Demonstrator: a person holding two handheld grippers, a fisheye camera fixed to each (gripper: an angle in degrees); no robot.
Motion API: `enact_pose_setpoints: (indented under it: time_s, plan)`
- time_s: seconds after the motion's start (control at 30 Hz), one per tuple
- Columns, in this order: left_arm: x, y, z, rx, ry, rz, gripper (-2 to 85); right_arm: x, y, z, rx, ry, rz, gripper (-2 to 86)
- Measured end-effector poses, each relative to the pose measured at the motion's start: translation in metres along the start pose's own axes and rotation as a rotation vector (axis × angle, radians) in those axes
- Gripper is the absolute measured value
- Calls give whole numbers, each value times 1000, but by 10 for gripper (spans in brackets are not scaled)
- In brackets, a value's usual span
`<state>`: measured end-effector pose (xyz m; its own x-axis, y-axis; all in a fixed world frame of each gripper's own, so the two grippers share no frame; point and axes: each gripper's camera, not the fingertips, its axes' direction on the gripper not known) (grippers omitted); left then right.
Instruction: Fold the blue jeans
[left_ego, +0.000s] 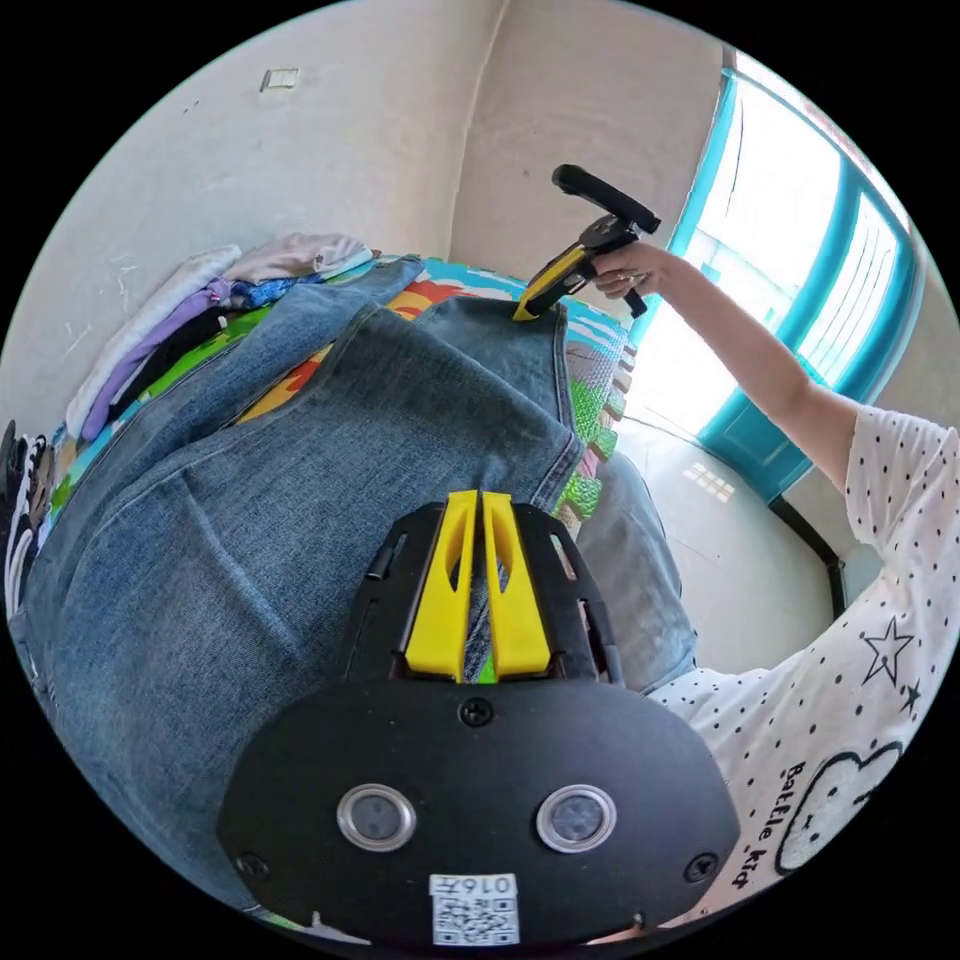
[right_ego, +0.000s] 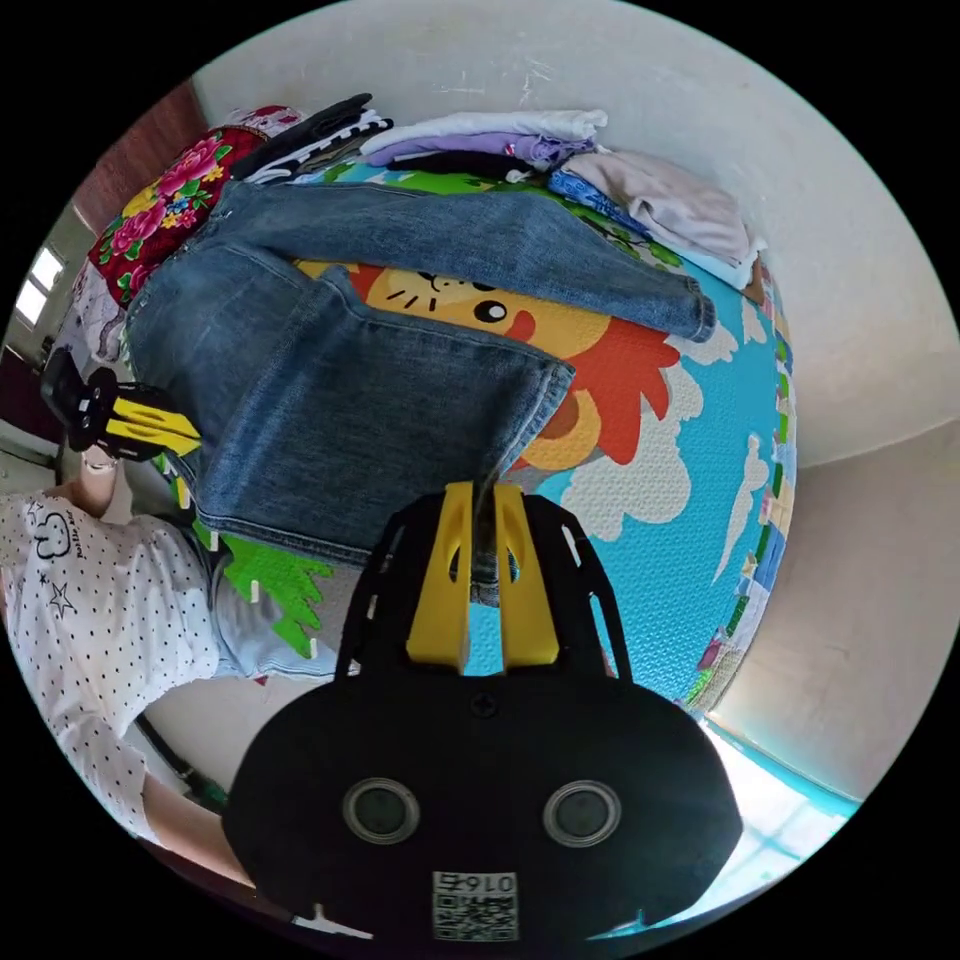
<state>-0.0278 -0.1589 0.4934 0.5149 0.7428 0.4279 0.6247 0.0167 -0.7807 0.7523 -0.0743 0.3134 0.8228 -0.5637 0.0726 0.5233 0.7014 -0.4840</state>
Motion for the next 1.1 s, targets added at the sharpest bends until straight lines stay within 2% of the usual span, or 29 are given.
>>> enact_pose_setpoints:
  time_s: [0.13,0.23,0.33,0.43,0.5,0.57,0.63,0.73,0.8,0.93,1.03,1.1]
  plan:
    - [0,-23,-16,-7,8,16,-4,9,60,-43,100,-58,116,30]
    - [1,-43,-16,-63,64,49,11,21,99,-47,100,-183,149,38]
    - [-8,-64,-41,-15,47,36,70,34,121,-35,83,-234,249,63]
    - [-33,-96,-75,55,-189,-1,85,37,136,-62,305,-138,326,76]
    - [-61,-131,-85,57,-379,-27,92,30,132,-79,478,-112,283,98]
    - [-82,-157,-82,47,-432,-46,112,19,106,-85,622,-122,205,180]
    - [-98,-178,-77,45,-434,-51,130,16,75,-80,658,-144,188,242]
    - [-109,-205,-50,-120,-454,18,128,19,14,-55,537,-125,195,273]
    - [-112,-216,-29,-245,-579,90,100,27,-18,-34,430,-70,252,272]
    - [-118,-230,-29,-271,-702,172,6,48,-59,-1,270,2,369,240]
    - [-145,-253,-52,-277,-608,160,-5,41,-76,1,165,64,297,117]
    - [-188,-279,-86,-263,-429,80,-8,28,-83,-11,127,51,205,75]
